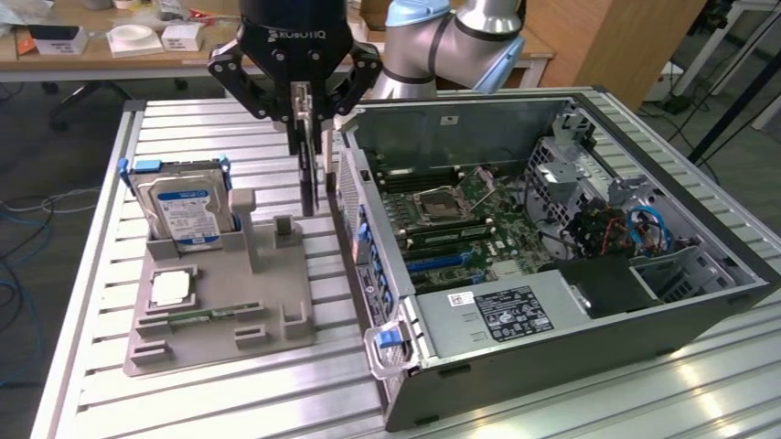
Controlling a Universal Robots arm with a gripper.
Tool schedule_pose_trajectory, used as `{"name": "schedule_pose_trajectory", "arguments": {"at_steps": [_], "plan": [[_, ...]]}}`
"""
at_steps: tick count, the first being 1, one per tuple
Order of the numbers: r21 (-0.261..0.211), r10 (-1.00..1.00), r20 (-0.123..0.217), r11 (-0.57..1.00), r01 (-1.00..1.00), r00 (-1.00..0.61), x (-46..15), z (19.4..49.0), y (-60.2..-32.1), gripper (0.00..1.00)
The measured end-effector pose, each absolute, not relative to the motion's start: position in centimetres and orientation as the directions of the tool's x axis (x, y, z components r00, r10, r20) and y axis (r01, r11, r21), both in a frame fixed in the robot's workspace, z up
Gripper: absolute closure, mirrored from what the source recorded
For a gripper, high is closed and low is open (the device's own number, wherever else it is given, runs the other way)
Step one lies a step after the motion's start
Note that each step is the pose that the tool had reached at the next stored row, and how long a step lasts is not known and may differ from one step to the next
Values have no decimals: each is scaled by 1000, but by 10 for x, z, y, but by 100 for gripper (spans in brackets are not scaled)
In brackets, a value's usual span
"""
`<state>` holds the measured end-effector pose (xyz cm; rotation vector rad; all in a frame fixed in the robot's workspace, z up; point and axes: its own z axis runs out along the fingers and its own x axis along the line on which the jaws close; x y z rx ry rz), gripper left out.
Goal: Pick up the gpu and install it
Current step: 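Pick up the gpu and move the gpu toward the slot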
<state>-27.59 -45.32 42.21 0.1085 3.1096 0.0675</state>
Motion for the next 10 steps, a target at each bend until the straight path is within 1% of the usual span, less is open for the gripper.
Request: {"name": "schedule_pose_trajectory", "arguments": {"at_steps": [10], "plan": [[44,70,-28,997,69,-997,-272,422,-453,74]]}}
